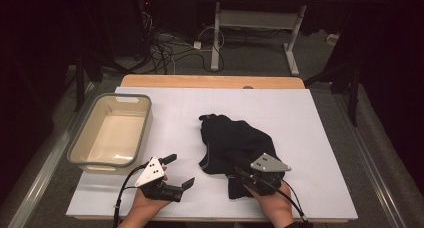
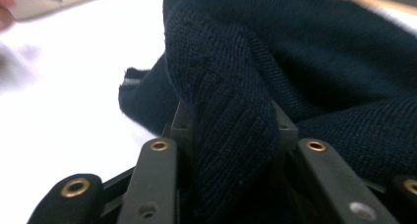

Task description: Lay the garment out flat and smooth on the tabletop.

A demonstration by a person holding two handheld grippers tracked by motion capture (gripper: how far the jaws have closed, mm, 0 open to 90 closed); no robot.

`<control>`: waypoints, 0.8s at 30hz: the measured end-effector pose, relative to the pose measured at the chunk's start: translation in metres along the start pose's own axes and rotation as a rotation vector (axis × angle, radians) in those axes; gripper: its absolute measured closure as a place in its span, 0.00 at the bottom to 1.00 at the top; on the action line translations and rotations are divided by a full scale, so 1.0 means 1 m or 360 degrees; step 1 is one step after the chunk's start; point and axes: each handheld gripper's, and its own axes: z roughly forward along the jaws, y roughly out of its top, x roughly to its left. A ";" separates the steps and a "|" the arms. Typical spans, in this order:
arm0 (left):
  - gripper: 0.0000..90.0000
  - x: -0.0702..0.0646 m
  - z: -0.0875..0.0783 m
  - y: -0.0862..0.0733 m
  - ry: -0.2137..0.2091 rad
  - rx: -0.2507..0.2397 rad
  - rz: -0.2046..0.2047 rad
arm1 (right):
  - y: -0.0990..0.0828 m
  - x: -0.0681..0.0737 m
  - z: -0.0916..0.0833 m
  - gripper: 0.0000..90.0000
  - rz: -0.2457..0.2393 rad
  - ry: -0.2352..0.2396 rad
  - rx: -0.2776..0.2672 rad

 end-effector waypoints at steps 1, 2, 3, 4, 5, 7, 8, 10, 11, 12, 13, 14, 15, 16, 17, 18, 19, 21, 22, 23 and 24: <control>0.02 0.000 0.000 0.000 -0.0001 0.0000 0.0003 | 0.001 -0.002 -0.007 0.75 -0.0006 -0.0013 -0.0031; 0.02 0.000 0.000 0.000 -0.0004 -0.0001 0.0007 | 0.002 -0.004 -0.011 0.75 -0.0004 -0.0019 -0.0046; 0.02 -0.001 0.000 0.000 -0.0003 -0.0002 0.0008 | 0.002 -0.008 -0.019 0.75 0.0013 -0.0030 -0.0070; 0.02 -0.001 -0.001 0.000 -0.0004 -0.0003 0.0012 | 0.001 -0.010 -0.023 0.75 0.0024 -0.0037 -0.0083; 0.02 -0.001 -0.001 0.000 -0.0005 -0.0004 0.0014 | 0.001 -0.012 -0.030 0.75 0.0023 -0.0050 -0.0096; 0.02 -0.001 -0.001 0.000 -0.0010 -0.0009 0.0008 | -0.003 -0.020 -0.044 0.75 0.0022 -0.0093 -0.0120; 0.02 -0.001 -0.001 0.000 -0.0012 -0.0010 0.0007 | -0.005 -0.023 -0.049 0.75 0.0030 -0.0105 -0.0127; 0.02 -0.001 -0.001 0.000 -0.0011 -0.0009 0.0013 | -0.012 -0.033 -0.061 0.75 0.0049 -0.0145 -0.0140; 0.02 -0.001 -0.001 0.000 -0.0009 -0.0006 0.0013 | -0.018 -0.039 -0.067 0.75 0.0064 -0.0174 -0.0135; 0.02 -0.001 -0.001 0.000 -0.0008 -0.0004 0.0011 | -0.021 -0.043 -0.070 0.75 0.0081 -0.0186 -0.0128; 0.02 -0.001 0.000 0.000 -0.0007 -0.0004 0.0009 | -0.027 -0.051 -0.076 0.75 0.0113 -0.0208 -0.0123; 0.02 -0.001 0.000 0.000 -0.0006 0.0000 0.0007 | -0.031 -0.055 -0.079 0.75 0.0132 -0.0219 -0.0122; 0.02 -0.001 0.000 0.000 -0.0005 0.0003 0.0006 | -0.037 -0.063 -0.085 0.75 0.0162 -0.0238 -0.0119; 0.02 -0.001 0.000 0.000 -0.0005 0.0004 0.0006 | -0.042 -0.068 -0.089 0.75 0.0197 -0.0256 -0.0116; 0.02 -0.001 0.000 0.000 -0.0005 0.0006 0.0008 | -0.047 -0.074 -0.094 0.75 0.0232 -0.0273 -0.0115; 0.02 -0.001 0.000 0.000 -0.0005 0.0008 0.0011 | -0.051 -0.079 -0.097 0.75 0.0254 -0.0289 -0.0119; 0.02 -0.001 0.000 0.000 -0.0006 0.0008 0.0012 | -0.055 -0.084 -0.103 0.75 0.0279 -0.0317 -0.0114; 0.02 -0.001 0.000 0.000 -0.0007 0.0009 0.0012 | -0.064 -0.095 -0.113 0.75 0.0313 -0.0357 -0.0104; 0.02 -0.001 0.000 0.000 -0.0009 0.0009 0.0013 | -0.070 -0.100 -0.119 0.75 0.0337 -0.0368 -0.0103; 0.02 -0.001 0.000 0.000 -0.0009 0.0008 0.0012 | -0.074 -0.104 -0.122 0.75 0.0345 -0.0390 -0.0093; 0.02 -0.001 0.000 0.000 -0.0009 0.0009 0.0013 | -0.078 -0.106 -0.125 0.75 0.0352 -0.0411 -0.0081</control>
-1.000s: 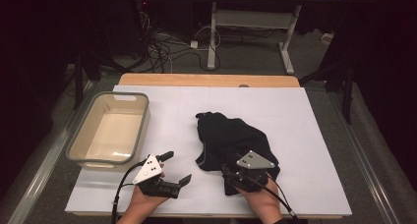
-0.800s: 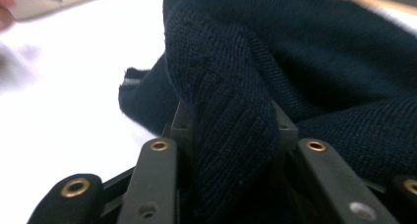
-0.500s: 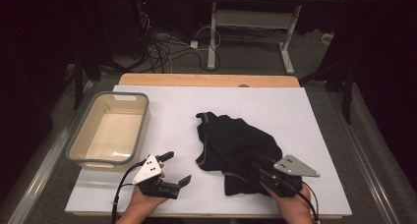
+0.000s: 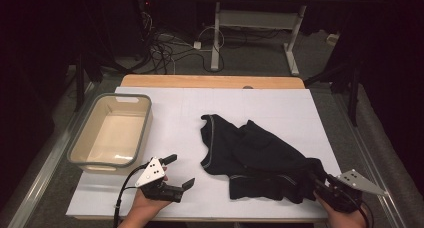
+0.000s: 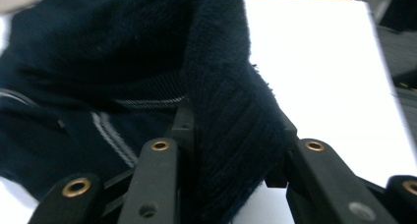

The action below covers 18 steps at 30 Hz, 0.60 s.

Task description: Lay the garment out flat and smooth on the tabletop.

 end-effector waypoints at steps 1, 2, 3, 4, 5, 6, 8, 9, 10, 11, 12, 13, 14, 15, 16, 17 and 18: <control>0.02 0.000 0.000 0.000 0.0000 0.0001 -0.0001 | -0.002 -0.002 -0.001 0.75 0.0004 -0.0006 0.0007; 0.03 0.000 0.000 0.000 0.0000 0.0002 0.0000 | -0.005 -0.005 -0.002 0.75 0.0014 -0.0005 0.0016; 0.03 0.000 0.000 0.000 -0.0001 0.0001 0.0001 | -0.006 -0.005 -0.001 0.74 0.0019 0.0005 0.0025; 0.02 0.000 0.000 0.000 0.0000 0.0003 0.0000 | -0.007 -0.004 -0.001 0.71 0.0025 0.0012 0.0030; 0.03 0.000 0.000 0.000 -0.0001 0.0004 0.0000 | -0.006 -0.002 0.000 0.65 0.0025 0.0028 0.0020; 0.03 0.000 0.000 0.000 -0.0001 0.0004 0.0001 | -0.003 0.001 0.000 0.56 0.0023 0.0050 0.0003; 0.03 0.000 0.001 0.000 0.0000 0.0006 0.0004 | 0.004 0.009 -0.003 0.44 0.0004 0.0072 -0.0047; 0.03 0.000 0.001 0.000 0.0000 0.0007 0.0006 | 0.009 0.013 -0.006 0.41 -0.0014 0.0081 -0.0073; 0.03 0.000 0.001 0.000 -0.0001 0.0011 0.0008 | 0.012 0.017 -0.008 0.39 -0.0031 0.0091 -0.0090; 0.03 0.000 0.001 0.000 0.0000 0.0014 0.0009 | 0.018 0.024 -0.012 0.37 -0.0068 0.0098 -0.0118; 0.03 0.000 0.001 0.001 0.0001 0.0017 0.0010 | 0.022 0.029 -0.014 0.35 -0.0092 0.0102 -0.0143; 0.03 -0.001 0.001 0.001 0.0002 0.0019 0.0011 | 0.027 0.035 -0.018 0.34 -0.0118 0.0114 -0.0179; 0.04 -0.001 0.002 0.001 0.0006 0.0024 0.0015 | 0.032 0.043 -0.021 0.34 -0.0145 0.0134 -0.0213; 0.04 -0.001 0.002 0.001 0.0007 0.0025 0.0017 | 0.037 0.053 -0.023 0.35 -0.0190 0.0168 -0.0244; 0.04 -0.001 0.002 0.001 0.0009 0.0026 0.0018 | 0.040 0.059 -0.023 0.37 -0.0212 0.0188 -0.0254; 0.04 -0.001 0.002 0.001 0.0011 0.0029 0.0018 | 0.043 0.068 -0.020 0.42 -0.0249 0.0221 -0.0262; 0.04 -0.001 0.002 0.001 0.0012 0.0030 0.0018 | 0.044 0.076 -0.016 0.46 -0.0282 0.0268 -0.0251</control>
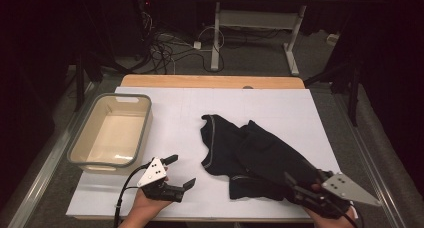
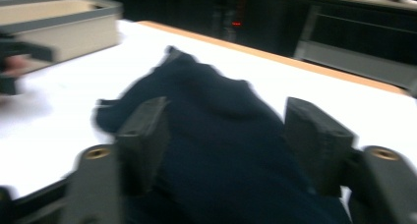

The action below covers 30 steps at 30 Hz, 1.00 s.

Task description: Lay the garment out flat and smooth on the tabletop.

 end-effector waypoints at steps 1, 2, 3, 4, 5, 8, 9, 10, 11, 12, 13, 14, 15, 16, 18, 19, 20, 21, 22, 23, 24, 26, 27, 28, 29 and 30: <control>0.04 0.000 0.000 0.000 0.0000 -0.0002 -0.0002 | 0.000 0.006 0.009 0.47 -0.0016 0.0046 0.0027; 0.04 0.000 0.000 0.000 -0.0001 -0.0001 0.0000 | -0.001 0.013 0.019 0.49 -0.0040 0.0068 0.0070; 0.04 0.000 0.000 0.000 0.0000 -0.0003 0.0001 | -0.003 0.019 0.030 0.50 -0.0072 0.0083 0.0117; 0.04 0.000 0.000 0.000 0.0001 -0.0001 0.0007 | -0.006 0.024 0.041 0.50 -0.0101 0.0091 0.0176; 0.04 -0.001 0.000 0.000 0.0002 -0.0005 0.0008 | -0.010 0.028 0.053 0.49 -0.0122 0.0091 0.0235; 0.04 -0.001 -0.001 -0.001 0.0004 -0.0013 0.0016 | -0.022 0.031 0.079 0.46 -0.0124 0.0082 0.0403; 0.04 -0.001 -0.001 -0.001 0.0003 -0.0013 0.0015 | -0.026 0.031 0.085 0.46 -0.0145 0.0085 0.0459; 0.04 -0.001 -0.001 -0.001 0.0003 -0.0014 0.0013 | -0.029 0.031 0.089 0.49 -0.0149 0.0076 0.0493; 0.04 -0.001 -0.001 -0.001 0.0003 -0.0016 0.0012 | -0.033 0.030 0.092 0.58 -0.0143 0.0056 0.0509; 0.04 -0.001 -0.001 -0.001 0.0002 -0.0019 0.0011 | -0.034 0.029 0.092 0.67 -0.0151 0.0042 0.0517; 0.04 -0.001 -0.001 -0.001 0.0002 -0.0016 0.0014 | -0.035 0.026 0.092 0.81 -0.0161 0.0025 0.0517; 0.04 -0.001 -0.001 -0.001 0.0001 -0.0018 0.0014 | -0.036 0.024 0.090 0.90 -0.0162 0.0016 0.0509; 0.04 -0.001 -0.002 -0.001 0.0000 -0.0017 0.0017 | -0.036 0.020 0.087 0.96 -0.0149 0.0027 0.0480; 0.04 0.000 -0.002 -0.001 0.0000 -0.0018 0.0014 | -0.035 0.018 0.084 0.96 -0.0135 0.0044 0.0454; 0.04 0.000 -0.002 -0.001 -0.0001 -0.0017 0.0013 | -0.032 0.015 0.076 0.97 -0.0137 0.0035 0.0408; 0.04 0.000 -0.002 -0.001 -0.0001 -0.0016 0.0013 | -0.029 0.011 0.067 0.97 -0.0128 0.0009 0.0360; 0.04 0.000 -0.002 -0.001 -0.0002 -0.0017 0.0014 | -0.027 0.007 0.062 0.97 -0.0115 -0.0014 0.0328; 0.04 0.000 -0.002 -0.001 -0.0002 -0.0017 0.0014 | -0.026 -0.001 0.052 0.97 -0.0086 -0.0055 0.0282; 0.04 0.000 -0.002 -0.001 -0.0002 -0.0018 0.0014 | -0.026 -0.006 0.046 0.97 -0.0059 -0.0082 0.0260; 0.04 0.000 -0.002 -0.001 -0.0001 -0.0017 0.0014 | -0.027 -0.017 0.036 0.97 -0.0009 -0.0132 0.0228; 0.04 0.000 -0.002 -0.001 0.0000 -0.0017 0.0014 | -0.029 -0.023 0.030 0.97 0.0024 -0.0155 0.0215; 0.04 0.000 -0.002 -0.001 0.0002 -0.0017 0.0013 | -0.036 -0.042 0.015 0.97 0.0102 -0.0218 0.0198; 0.04 0.000 -0.002 -0.001 0.0003 -0.0017 0.0012 | -0.040 -0.051 0.008 0.97 0.0131 -0.0264 0.0192; 0.04 0.000 -0.002 -0.001 0.0002 -0.0017 0.0010 | -0.045 -0.060 0.002 0.97 0.0169 -0.0296 0.0189; 0.04 0.000 -0.002 -0.001 0.0000 -0.0017 0.0009 | -0.051 -0.069 -0.005 0.97 0.0211 -0.0328 0.0191; 0.04 0.000 -0.002 -0.001 0.0000 -0.0017 0.0009 | -0.058 -0.081 -0.012 0.97 0.0261 -0.0359 0.0196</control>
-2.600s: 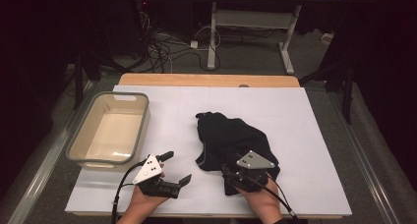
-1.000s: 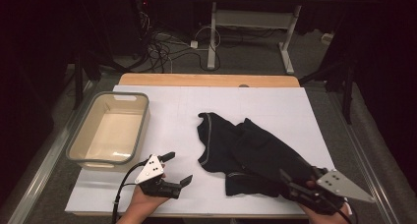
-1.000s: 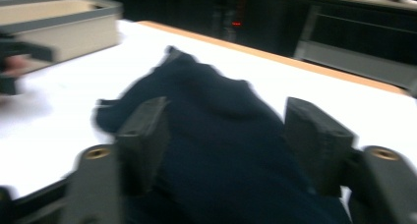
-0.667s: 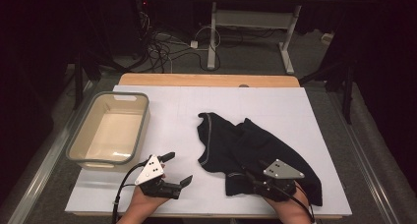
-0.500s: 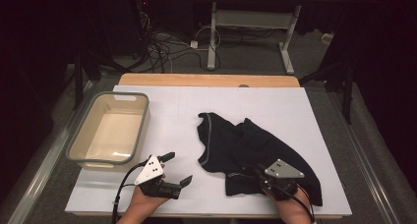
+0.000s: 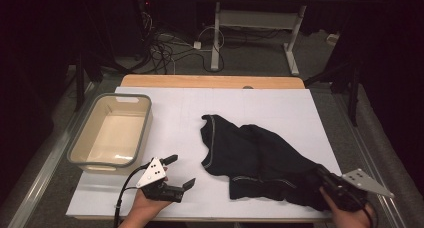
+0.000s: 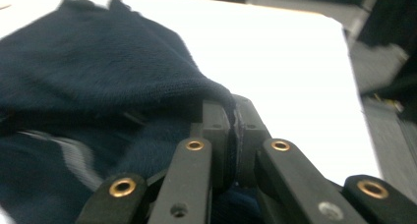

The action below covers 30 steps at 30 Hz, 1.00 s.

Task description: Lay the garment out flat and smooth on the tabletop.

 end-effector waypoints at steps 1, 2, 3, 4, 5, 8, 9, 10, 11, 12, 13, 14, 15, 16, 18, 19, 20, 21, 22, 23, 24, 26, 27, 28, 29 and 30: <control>0.04 0.000 0.000 0.000 -0.0001 -0.0001 0.0000 | -0.005 -0.010 -0.004 0.97 0.0047 -0.0024 0.0008; 0.04 0.000 0.000 0.000 0.0000 -0.0001 0.0000 | -0.008 -0.017 -0.007 0.97 0.0071 -0.0050 0.0008; 0.04 0.000 0.000 0.000 0.0000 0.0000 0.0000 | -0.012 -0.026 -0.011 0.97 0.0101 -0.0083 0.0012; 0.04 0.000 0.000 0.000 0.0000 0.0000 -0.0002 | -0.016 -0.036 -0.015 0.97 0.0134 -0.0112 0.0015; 0.04 0.000 0.000 0.000 0.0000 0.0000 -0.0003 | -0.020 -0.044 -0.019 0.97 0.0168 -0.0139 0.0014; 0.04 0.000 0.000 0.000 0.0001 0.0001 -0.0004 | -0.030 -0.061 -0.027 0.97 0.0235 -0.0209 0.0026; 0.04 0.000 0.000 0.000 0.0002 0.0002 -0.0005 | -0.031 -0.062 -0.027 0.97 0.0242 -0.0207 0.0032; 0.04 0.000 0.000 0.000 0.0002 0.0004 -0.0005 | -0.032 -0.062 -0.026 0.96 0.0239 -0.0200 0.0038; 0.04 0.000 0.000 0.000 0.0003 0.0004 -0.0005 | -0.031 -0.059 -0.024 0.94 0.0233 -0.0195 0.0039; 0.04 0.000 0.000 0.000 0.0004 0.0002 -0.0004 | -0.029 -0.057 -0.023 0.88 0.0234 -0.0178 0.0037; 0.04 0.000 0.000 0.000 0.0006 0.0002 -0.0002 | -0.027 -0.054 -0.022 0.80 0.0231 -0.0154 0.0025; 0.04 0.000 0.000 0.000 0.0008 0.0001 -0.0002 | -0.023 -0.051 -0.023 0.72 0.0232 -0.0123 0.0013; 0.04 0.000 0.000 0.000 0.0009 0.0001 -0.0001 | -0.020 -0.049 -0.023 0.66 0.0228 -0.0102 -0.0003; 0.04 0.000 0.000 0.000 0.0010 0.0001 -0.0001 | -0.016 -0.044 -0.024 0.59 0.0219 -0.0088 -0.0026; 0.04 0.000 0.000 0.000 0.0011 0.0003 -0.0005 | -0.004 -0.033 -0.028 0.51 0.0175 -0.0069 -0.0068; 0.04 0.000 0.000 0.000 0.0014 0.0004 -0.0007 | 0.005 -0.023 -0.031 0.49 0.0135 -0.0049 -0.0108; 0.04 0.000 0.000 0.000 0.0015 0.0004 -0.0008 | 0.012 -0.014 -0.033 0.49 0.0090 -0.0027 -0.0142; 0.04 0.000 0.000 0.000 0.0015 0.0004 -0.0008 | 0.016 -0.006 -0.034 0.50 0.0059 -0.0003 -0.0162; 0.04 0.000 0.000 0.000 0.0014 0.0004 -0.0012 | 0.021 0.006 -0.032 0.52 0.0000 0.0038 -0.0186; 0.04 0.001 0.000 0.000 0.0014 0.0005 -0.0015 | 0.025 0.023 -0.024 0.53 -0.0074 0.0120 -0.0185; 0.04 0.001 0.000 0.000 0.0016 0.0007 -0.0023 | 0.026 0.034 -0.018 0.53 -0.0126 0.0177 -0.0164; 0.04 0.001 0.001 0.000 0.0021 0.0007 -0.0028 | 0.023 0.065 0.002 0.51 -0.0231 0.0331 -0.0075; 0.04 0.001 0.000 0.000 0.0024 0.0005 -0.0024 | 0.020 0.081 0.013 0.47 -0.0307 0.0388 -0.0005; 0.04 0.000 0.000 0.000 0.0029 -0.0001 -0.0021 | 0.016 0.092 0.021 0.42 -0.0371 0.0409 0.0062; 0.04 0.000 0.000 0.000 0.0035 -0.0007 -0.0019 | 0.012 0.100 0.029 0.35 -0.0417 0.0419 0.0148; 0.04 0.000 0.000 0.000 0.0038 -0.0012 -0.0019 | 0.008 0.103 0.036 0.32 -0.0429 0.0415 0.0217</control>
